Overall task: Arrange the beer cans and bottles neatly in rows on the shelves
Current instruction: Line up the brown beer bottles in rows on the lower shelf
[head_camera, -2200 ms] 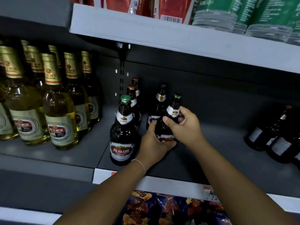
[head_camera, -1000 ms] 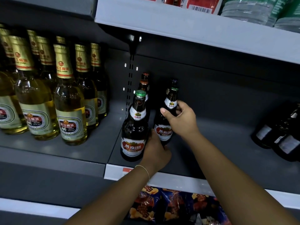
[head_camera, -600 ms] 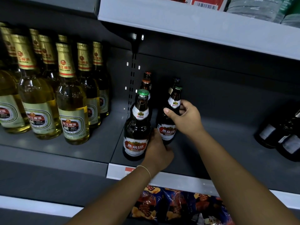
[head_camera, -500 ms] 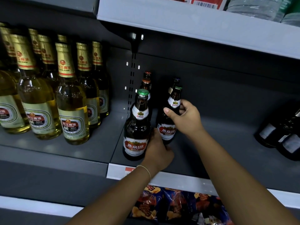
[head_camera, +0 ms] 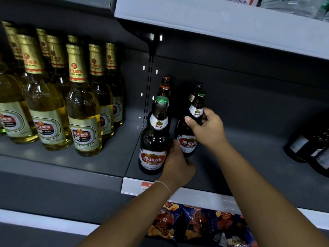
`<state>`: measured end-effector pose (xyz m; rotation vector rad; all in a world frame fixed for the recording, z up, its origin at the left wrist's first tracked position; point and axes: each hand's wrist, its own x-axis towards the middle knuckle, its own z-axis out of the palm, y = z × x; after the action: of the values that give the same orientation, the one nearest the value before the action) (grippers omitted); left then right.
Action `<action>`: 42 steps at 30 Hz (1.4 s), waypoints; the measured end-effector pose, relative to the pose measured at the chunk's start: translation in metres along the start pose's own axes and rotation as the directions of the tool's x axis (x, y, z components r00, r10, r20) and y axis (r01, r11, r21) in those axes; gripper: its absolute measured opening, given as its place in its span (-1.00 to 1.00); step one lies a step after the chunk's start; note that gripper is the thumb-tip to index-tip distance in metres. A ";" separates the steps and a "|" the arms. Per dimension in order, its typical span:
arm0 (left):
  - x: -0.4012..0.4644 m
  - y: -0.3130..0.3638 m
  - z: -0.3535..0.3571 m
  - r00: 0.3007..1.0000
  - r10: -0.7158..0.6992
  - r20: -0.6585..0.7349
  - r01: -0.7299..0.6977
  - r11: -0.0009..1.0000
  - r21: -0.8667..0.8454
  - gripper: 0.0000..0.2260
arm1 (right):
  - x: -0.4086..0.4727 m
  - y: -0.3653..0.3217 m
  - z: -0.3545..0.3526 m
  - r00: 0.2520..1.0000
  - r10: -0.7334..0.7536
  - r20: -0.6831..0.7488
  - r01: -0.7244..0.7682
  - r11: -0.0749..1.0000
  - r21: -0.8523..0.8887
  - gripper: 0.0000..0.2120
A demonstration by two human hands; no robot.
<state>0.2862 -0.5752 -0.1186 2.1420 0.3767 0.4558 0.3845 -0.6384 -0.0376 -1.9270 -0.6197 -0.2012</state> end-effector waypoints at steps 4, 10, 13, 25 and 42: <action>0.000 0.003 -0.001 0.998 -0.024 0.049 0.022 0.999 0.050 -0.24 | -0.002 0.000 -0.001 1.000 -0.004 -0.009 0.004 1.000 -0.030 -0.72; -0.007 0.011 -0.004 0.994 -0.041 0.105 0.029 0.994 0.109 -0.24 | -0.004 0.006 -0.006 1.000 0.020 0.016 -0.019 0.999 -0.026 -0.53; -0.018 0.020 -0.010 0.983 -0.027 0.183 0.002 0.991 0.135 -0.26 | -0.007 0.012 -0.012 0.999 0.044 0.031 -0.044 0.999 0.017 -0.48; -0.012 0.072 -0.011 0.949 0.308 0.073 -0.308 0.951 -0.008 -0.57 | -0.019 0.028 -0.081 0.977 0.114 -0.181 -0.100 0.992 0.081 -0.73; 0.060 0.203 0.137 0.908 0.390 0.154 -0.389 0.920 -0.039 -0.58 | -0.012 0.110 -0.285 0.900 0.170 -0.402 -0.214 0.975 -0.066 -0.82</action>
<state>0.4212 -0.7606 -0.0141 2.2313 -0.1508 0.5025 0.4685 -0.9304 -0.0079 -1.9619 -0.1494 -0.4922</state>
